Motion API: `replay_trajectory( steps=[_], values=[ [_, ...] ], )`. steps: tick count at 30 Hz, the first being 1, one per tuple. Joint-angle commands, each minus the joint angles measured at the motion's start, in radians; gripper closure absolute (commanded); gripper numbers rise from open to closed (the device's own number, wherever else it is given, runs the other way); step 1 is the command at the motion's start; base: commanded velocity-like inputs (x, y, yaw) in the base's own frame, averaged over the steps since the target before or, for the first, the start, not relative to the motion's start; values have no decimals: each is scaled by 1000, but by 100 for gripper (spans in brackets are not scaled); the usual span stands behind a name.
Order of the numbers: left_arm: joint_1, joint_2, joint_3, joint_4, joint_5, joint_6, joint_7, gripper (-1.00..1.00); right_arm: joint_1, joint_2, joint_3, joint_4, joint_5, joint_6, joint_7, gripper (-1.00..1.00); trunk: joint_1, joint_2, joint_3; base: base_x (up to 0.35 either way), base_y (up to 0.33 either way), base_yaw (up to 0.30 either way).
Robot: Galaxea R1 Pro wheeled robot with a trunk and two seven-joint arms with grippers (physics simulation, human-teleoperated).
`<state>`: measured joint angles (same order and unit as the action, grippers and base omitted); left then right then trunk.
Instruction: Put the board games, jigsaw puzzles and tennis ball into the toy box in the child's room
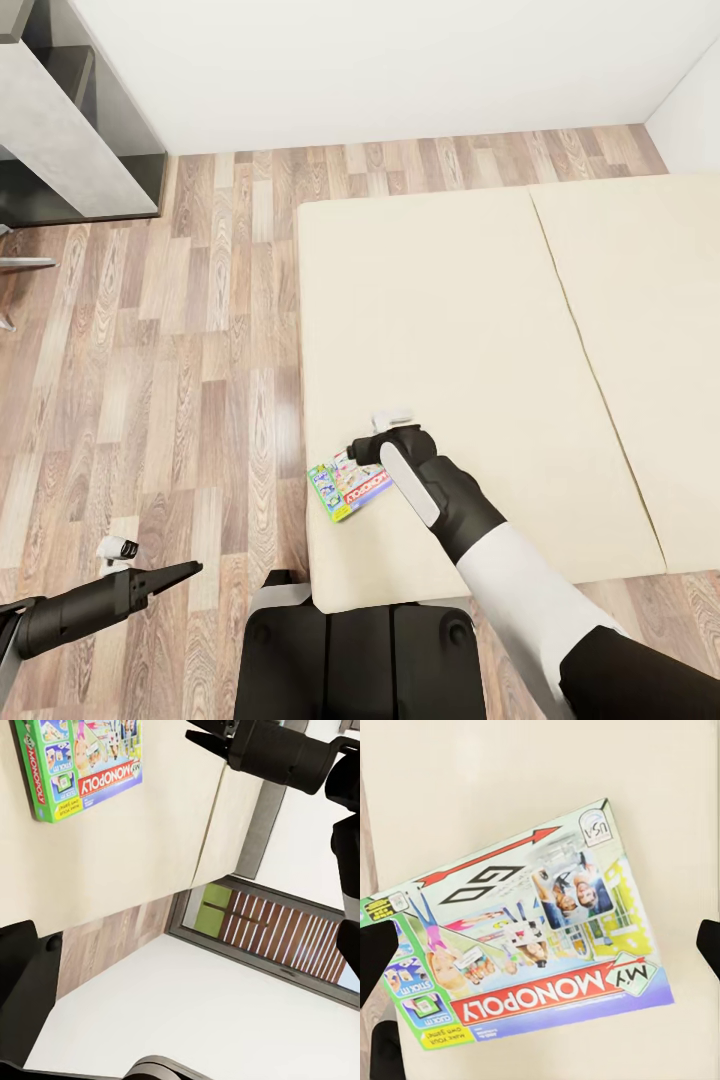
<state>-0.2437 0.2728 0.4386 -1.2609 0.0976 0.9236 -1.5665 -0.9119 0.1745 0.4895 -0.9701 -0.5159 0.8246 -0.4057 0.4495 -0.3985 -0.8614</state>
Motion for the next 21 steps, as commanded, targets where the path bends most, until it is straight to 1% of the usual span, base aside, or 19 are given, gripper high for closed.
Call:
replay_trajectory(
  steps=[1,6,9,16,21],
  values=[
    [0,0,0,0,-1,11,-4,-100,-1,0,1,0,-9,1,-11,-100,1,-2,-1,0,0,0],
    [0,0,0,0,-1,11,-4,-100,-1,0,1,19,-8,-16,-12,-100,1,-2,-1,0,0,0],
    [0,0,0,0,-1,11,-4,-100,-1,0,1,45,-7,-53,-11,-100,1,-2,-1,0,0,0],
    [0,0,0,0,-1,11,-4,-100,-14,0,-1,157,-4,-137,-4,-100,1,-2,-1,0,0,0],
    [0,0,0,0,-1,11,-4,-100,-22,0,-2,195,-4,-177,0,-100,1,-2,-1,0,0,0]
  ],
)
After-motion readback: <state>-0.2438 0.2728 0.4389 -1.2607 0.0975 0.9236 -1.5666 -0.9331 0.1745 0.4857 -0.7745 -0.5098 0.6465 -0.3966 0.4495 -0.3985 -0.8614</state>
